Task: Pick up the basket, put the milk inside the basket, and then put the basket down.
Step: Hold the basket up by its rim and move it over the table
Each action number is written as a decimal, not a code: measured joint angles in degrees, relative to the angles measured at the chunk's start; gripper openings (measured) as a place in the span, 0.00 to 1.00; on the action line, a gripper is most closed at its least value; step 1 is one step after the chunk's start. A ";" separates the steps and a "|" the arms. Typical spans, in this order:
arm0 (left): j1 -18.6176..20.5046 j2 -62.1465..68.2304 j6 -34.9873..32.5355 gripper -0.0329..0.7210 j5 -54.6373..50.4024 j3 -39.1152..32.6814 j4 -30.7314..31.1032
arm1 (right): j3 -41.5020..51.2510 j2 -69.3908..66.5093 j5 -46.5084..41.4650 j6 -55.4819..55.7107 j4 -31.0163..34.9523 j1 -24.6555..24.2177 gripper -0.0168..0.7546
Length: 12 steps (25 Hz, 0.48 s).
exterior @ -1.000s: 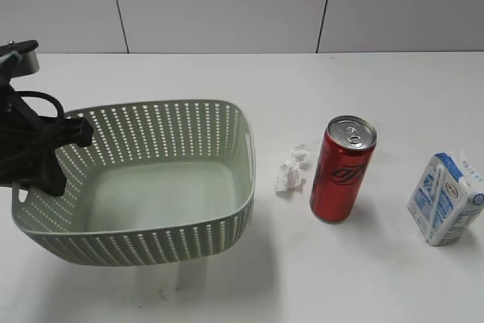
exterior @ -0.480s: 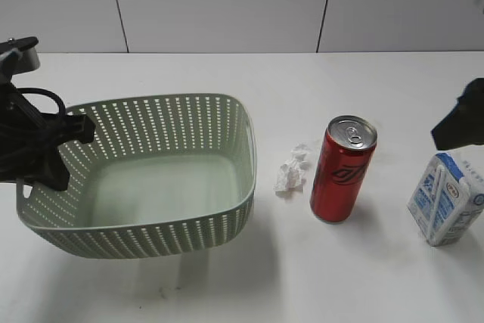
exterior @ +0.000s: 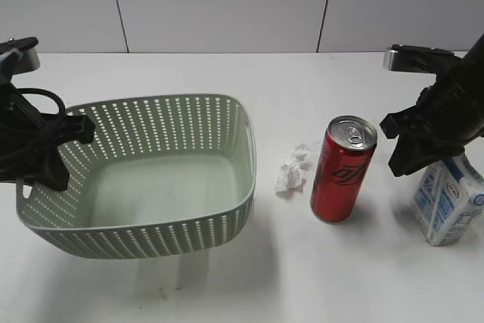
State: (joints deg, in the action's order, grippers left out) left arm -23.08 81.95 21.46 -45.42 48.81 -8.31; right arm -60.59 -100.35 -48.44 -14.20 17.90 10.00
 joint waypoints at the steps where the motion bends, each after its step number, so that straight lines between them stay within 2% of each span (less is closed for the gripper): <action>1: 0.00 0.00 0.00 0.05 0.00 0.00 0.07 | -0.05 -0.53 0.24 0.00 0.00 0.00 0.09; 3: 0.00 0.00 0.00 0.05 0.00 0.00 0.24 | -0.13 -0.98 0.72 0.00 -0.05 0.00 0.04; 8: 0.00 0.00 0.00 0.05 0.00 0.00 0.32 | -0.88 2.85 -0.71 -0.17 -0.81 0.00 0.04; 12: 0.00 0.00 0.00 0.05 0.00 0.00 0.39 | -1.02 12.97 -3.84 -0.37 -2.30 0.00 0.04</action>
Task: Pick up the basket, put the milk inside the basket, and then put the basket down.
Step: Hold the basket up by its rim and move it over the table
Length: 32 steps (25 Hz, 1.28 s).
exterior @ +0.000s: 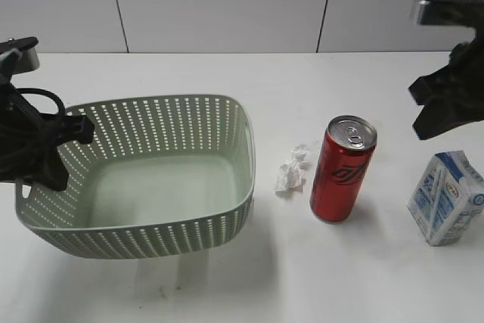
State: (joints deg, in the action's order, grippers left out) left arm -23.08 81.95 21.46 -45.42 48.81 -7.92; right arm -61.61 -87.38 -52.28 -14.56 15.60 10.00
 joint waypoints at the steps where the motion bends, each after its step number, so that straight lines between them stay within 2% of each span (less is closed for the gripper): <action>1: 0.00 0.00 0.00 0.05 0.00 0.00 0.15 | 0.00 2.86 -1.46 0.00 -0.21 0.00 0.04; 5: 0.00 0.00 0.00 0.05 -0.44 0.00 0.53 | 0.00 13.73 -6.00 0.27 -0.41 0.00 0.04; 7: 0.00 0.00 0.00 0.05 -0.56 0.00 0.88 | 0.93 18.89 -7.00 0.77 -0.48 0.00 0.08; 10: 0.00 0.00 0.00 0.05 -0.73 0.00 1.06 | 3.86 26.79 -8.51 1.76 -0.55 0.00 0.22; 14: 0.00 0.00 0.00 0.05 -0.84 0.00 1.19 | 8.90 38.27 -9.81 2.00 -0.61 0.00 0.50; 16: 0.00 0.00 0.00 0.05 -0.86 0.00 1.19 | 11.42 43.74 -10.27 2.06 -0.63 0.00 0.61; 20: 0.00 0.00 0.00 0.05 -0.86 0.00 1.19 | 15.99 55.12 -11.37 2.35 -0.70 0.00 0.74; 25: 0.00 0.00 0.00 0.05 -1.15 -0.12 0.34 | 19.66 65.66 -12.32 6.35 -3.20 0.00 0.80; 32: -2.96 -0.04 0.04 0.05 0.17 -3.57 -0.48 | 23.42 73.57 -12.18 7.48 -13.05 0.00 0.80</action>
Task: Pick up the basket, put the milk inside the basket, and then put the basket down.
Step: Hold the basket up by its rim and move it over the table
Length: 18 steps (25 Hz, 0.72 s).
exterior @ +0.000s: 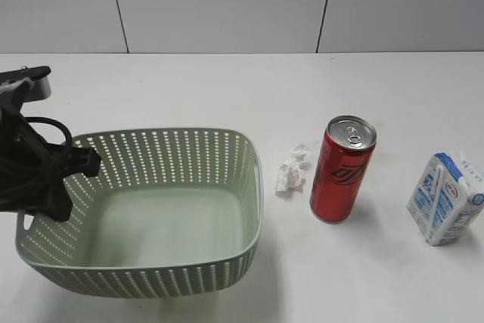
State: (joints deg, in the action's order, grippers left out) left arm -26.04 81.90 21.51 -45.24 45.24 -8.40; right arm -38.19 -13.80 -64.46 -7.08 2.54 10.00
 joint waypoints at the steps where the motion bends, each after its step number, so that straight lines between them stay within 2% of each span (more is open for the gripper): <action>1: -0.24 0.00 0.00 0.05 0.13 -0.23 -0.39 | 1.18 1.65 0.18 0.00 -0.36 0.00 0.80; 6: -0.43 0.00 0.00 0.05 1.91 -0.43 -1.40 | 5.25 9.86 3.47 3.24 -0.53 0.00 0.79; 11: -0.47 0.00 0.00 0.05 2.02 -0.43 -1.46 | 5.56 6.39 7.35 3.70 -3.39 0.00 0.79; 14: -0.47 0.00 0.00 0.05 2.02 -0.43 -1.47 | 5.78 4.91 10.59 -3.08 -0.91 0.00 0.79; 18: -0.47 0.00 0.00 0.05 2.02 -0.43 -1.52 | 5.84 7.92 11.88 -5.63 2.83 0.00 0.79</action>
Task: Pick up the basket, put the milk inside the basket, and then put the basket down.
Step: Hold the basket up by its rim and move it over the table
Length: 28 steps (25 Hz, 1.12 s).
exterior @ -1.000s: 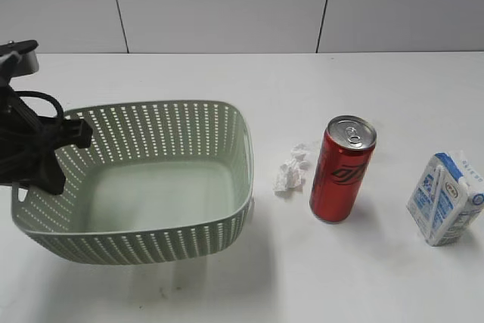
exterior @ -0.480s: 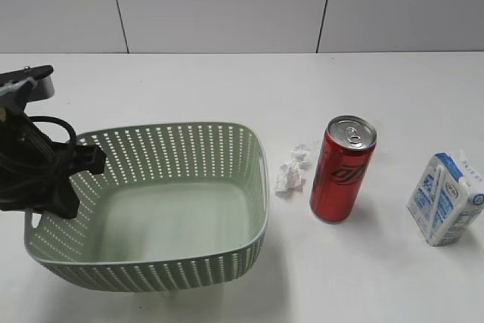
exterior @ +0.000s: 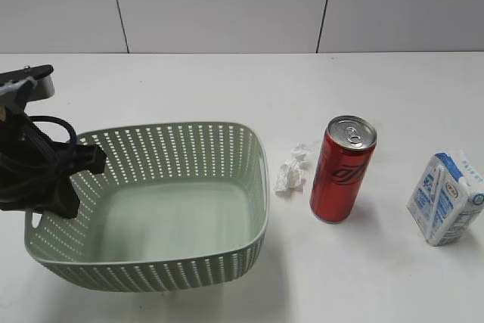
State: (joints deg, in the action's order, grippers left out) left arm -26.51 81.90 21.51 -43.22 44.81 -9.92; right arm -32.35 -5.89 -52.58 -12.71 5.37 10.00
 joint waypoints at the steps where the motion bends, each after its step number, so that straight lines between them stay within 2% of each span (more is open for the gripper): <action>1: 0.00 0.00 0.00 0.05 0.00 0.00 0.00 | 0.00 1.07 -0.05 0.01 0.20 0.00 0.79; 10: 0.00 -0.07 0.00 0.05 -0.08 0.00 -0.17 | 1.88 6.19 -4.96 2.83 -0.83 0.00 0.79; 14: 0.00 -0.07 0.00 0.05 -0.72 0.00 -0.17 | 6.86 6.19 -2.38 2.92 -1.07 0.00 0.79; 18: 0.00 -0.07 0.27 0.05 -1.43 0.00 -0.28 | 6.87 5.72 0.23 6.61 -1.93 0.00 0.79; 23: -1.20 -0.19 2.75 0.05 -1.58 0.00 1.19 | 1.83 -4.32 1.41 8.18 -2.43 0.00 0.79; 28: -6.82 -0.32 9.47 0.05 -1.22 0.00 5.72 | -4.35 -20.62 1.61 8.38 -2.01 0.00 0.79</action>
State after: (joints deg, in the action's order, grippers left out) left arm -33.32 81.58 30.98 -44.44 44.81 -4.20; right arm -36.70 -26.50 -50.98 -4.32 3.36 10.00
